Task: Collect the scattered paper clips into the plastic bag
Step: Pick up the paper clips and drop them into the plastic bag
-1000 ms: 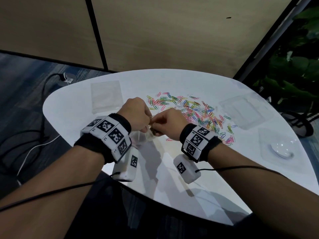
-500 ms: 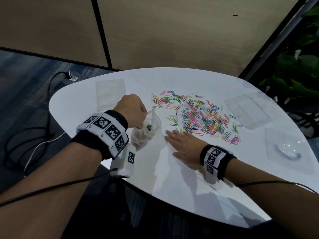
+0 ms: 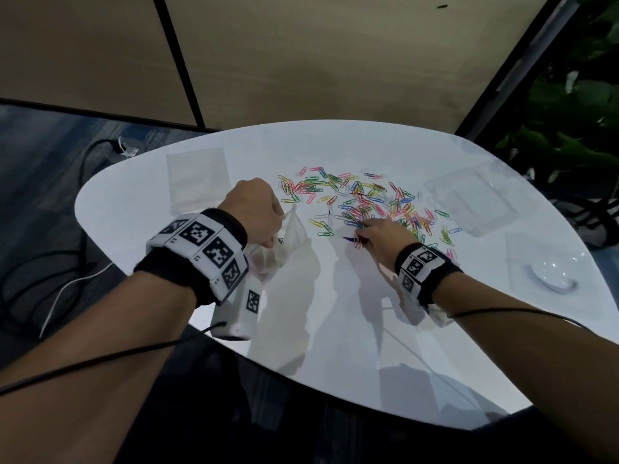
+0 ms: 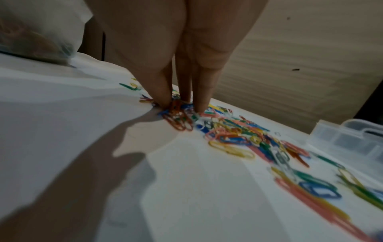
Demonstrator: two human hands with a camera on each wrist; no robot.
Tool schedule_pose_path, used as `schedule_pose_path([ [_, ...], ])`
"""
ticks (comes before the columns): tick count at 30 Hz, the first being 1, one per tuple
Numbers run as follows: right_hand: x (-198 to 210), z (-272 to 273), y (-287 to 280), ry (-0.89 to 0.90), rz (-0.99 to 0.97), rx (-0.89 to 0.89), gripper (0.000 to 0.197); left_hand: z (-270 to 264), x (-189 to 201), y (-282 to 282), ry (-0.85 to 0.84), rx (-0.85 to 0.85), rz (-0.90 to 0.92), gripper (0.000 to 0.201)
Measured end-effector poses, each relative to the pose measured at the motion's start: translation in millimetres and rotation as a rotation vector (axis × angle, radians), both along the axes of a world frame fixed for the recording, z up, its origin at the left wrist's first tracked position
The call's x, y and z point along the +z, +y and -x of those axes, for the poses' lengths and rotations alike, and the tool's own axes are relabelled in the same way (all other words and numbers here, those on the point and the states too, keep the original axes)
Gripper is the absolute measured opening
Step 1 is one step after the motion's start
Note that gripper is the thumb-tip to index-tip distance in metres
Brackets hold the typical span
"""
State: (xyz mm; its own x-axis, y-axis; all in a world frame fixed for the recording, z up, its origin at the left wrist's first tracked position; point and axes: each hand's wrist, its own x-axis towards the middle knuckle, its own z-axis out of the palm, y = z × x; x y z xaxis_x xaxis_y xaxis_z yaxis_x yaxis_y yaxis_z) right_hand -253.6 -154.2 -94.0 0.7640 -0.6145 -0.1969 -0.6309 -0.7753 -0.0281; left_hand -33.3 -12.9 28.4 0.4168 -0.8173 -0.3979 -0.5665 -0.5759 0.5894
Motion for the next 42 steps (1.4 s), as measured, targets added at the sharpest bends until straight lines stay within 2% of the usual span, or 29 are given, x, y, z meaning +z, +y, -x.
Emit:
schedule_pose_path([
  [2,7,-4,-3,0.020,0.004,-0.059,0.014,2,0,-1,-0.003,-0.001,-0.003,0.023],
  [5,15,-1,-13,-0.107,-0.085,-0.269,0.023,4,0,-2,-0.010,-0.011,-0.011,0.025],
  [8,34,8,-21,-0.406,-0.306,-0.629,0.012,6,1,-4,-0.007,-0.024,-0.024,0.026],
  [11,58,12,-17,-0.793,-0.719,-0.891,0.017,13,2,-8,0.008,-0.051,-0.035,0.025],
  [13,76,7,-4,-1.036,-0.981,-0.941,0.018,19,1,-11,0.005,-0.086,-0.045,0.025],
  [15,90,-3,11,-1.163,-1.209,-0.941,0.020,27,1,-15,-0.005,-0.123,-0.051,0.023],
  [18,97,-19,33,-1.128,-1.450,-0.898,0.024,37,1,-20,-0.013,-0.135,-0.024,0.021],
  [21,89,-34,48,-1.049,-1.539,-0.895,0.030,45,2,-26,0.008,-0.118,0.033,0.019],
  [25,84,-45,52,-1.027,-1.450,-0.926,0.027,54,0,-29,0.044,-0.098,0.056,0.021],
  [28,84,-46,54,-1.038,-1.264,-0.922,0.023,54,0,-33,0.069,-0.043,0.078,0.019],
  [30,77,-43,55,-0.945,-1.063,-0.872,0.021,56,0,-34,0.093,-0.004,0.102,0.019],
  [33,74,-39,55,-0.665,-0.614,-0.610,0.019,60,-2,-36,0.106,0.009,0.123,0.025],
  [35,79,-38,55,-0.521,-0.447,-0.377,0.024,63,-1,-36,0.120,0.001,0.119,0.024],
  [37,89,-36,54,-0.397,-0.416,-0.239,0.029,64,-1,-37,0.126,-0.009,0.111,0.023],
  [38,92,-34,51,-0.385,-0.438,-0.229,0.030,63,0,-37,0.124,-0.010,0.108,0.023],
  [39,95,-31,48,-0.442,-0.496,-0.264,0.030,63,0,-37,0.117,-0.012,0.106,0.022],
  [42,101,-14,37,-0.726,-0.737,-0.519,0.029,60,2,-35,0.083,-0.020,0.107,0.024],
])
